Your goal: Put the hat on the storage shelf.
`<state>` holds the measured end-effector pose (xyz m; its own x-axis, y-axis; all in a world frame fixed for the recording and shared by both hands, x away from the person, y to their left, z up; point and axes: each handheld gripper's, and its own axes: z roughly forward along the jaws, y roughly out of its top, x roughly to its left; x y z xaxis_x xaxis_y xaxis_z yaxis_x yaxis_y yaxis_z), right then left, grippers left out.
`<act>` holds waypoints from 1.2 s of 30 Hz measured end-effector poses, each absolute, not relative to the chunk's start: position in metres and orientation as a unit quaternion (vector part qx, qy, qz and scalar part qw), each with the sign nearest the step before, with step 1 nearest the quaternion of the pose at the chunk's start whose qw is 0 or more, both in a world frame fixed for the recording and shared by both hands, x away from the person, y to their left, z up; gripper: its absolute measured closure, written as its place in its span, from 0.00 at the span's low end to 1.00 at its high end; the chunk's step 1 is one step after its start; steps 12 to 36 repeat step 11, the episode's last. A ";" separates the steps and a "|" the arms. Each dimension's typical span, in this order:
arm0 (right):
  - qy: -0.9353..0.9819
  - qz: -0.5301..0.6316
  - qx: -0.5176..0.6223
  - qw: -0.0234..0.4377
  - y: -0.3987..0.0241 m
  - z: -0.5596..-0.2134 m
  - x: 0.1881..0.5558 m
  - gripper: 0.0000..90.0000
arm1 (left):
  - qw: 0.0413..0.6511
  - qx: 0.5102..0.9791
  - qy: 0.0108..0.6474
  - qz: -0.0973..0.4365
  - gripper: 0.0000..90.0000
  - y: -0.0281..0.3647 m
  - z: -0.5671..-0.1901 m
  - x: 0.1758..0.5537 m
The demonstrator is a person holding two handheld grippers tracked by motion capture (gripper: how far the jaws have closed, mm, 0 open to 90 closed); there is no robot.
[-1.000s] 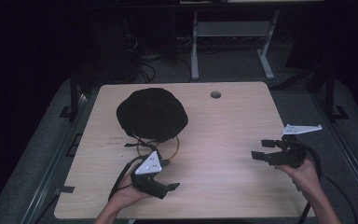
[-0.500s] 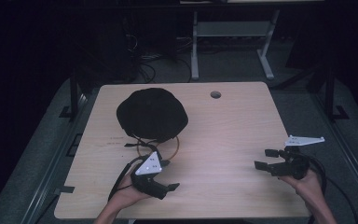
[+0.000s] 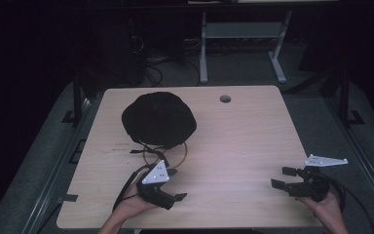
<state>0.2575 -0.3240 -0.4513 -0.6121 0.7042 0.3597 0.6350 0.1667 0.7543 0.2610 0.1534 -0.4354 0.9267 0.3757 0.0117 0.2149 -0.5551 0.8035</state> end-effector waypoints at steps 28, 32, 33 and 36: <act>0.763 0.470 0.439 0.066 -0.312 -0.460 0.241 0.17 | 0.438 0.877 0.173 0.096 0.19 0.151 -0.436 0.264; 0.763 0.470 0.439 0.066 -0.312 -0.460 0.241 0.17 | 0.438 0.877 0.173 0.096 0.19 0.151 -0.436 0.264; 0.763 0.470 0.439 0.066 -0.312 -0.460 0.241 0.17 | 0.438 0.877 0.173 0.096 0.19 0.151 -0.436 0.264; 0.763 0.470 0.439 0.066 -0.312 -0.460 0.241 0.17 | 0.438 0.877 0.173 0.096 0.19 0.151 -0.436 0.264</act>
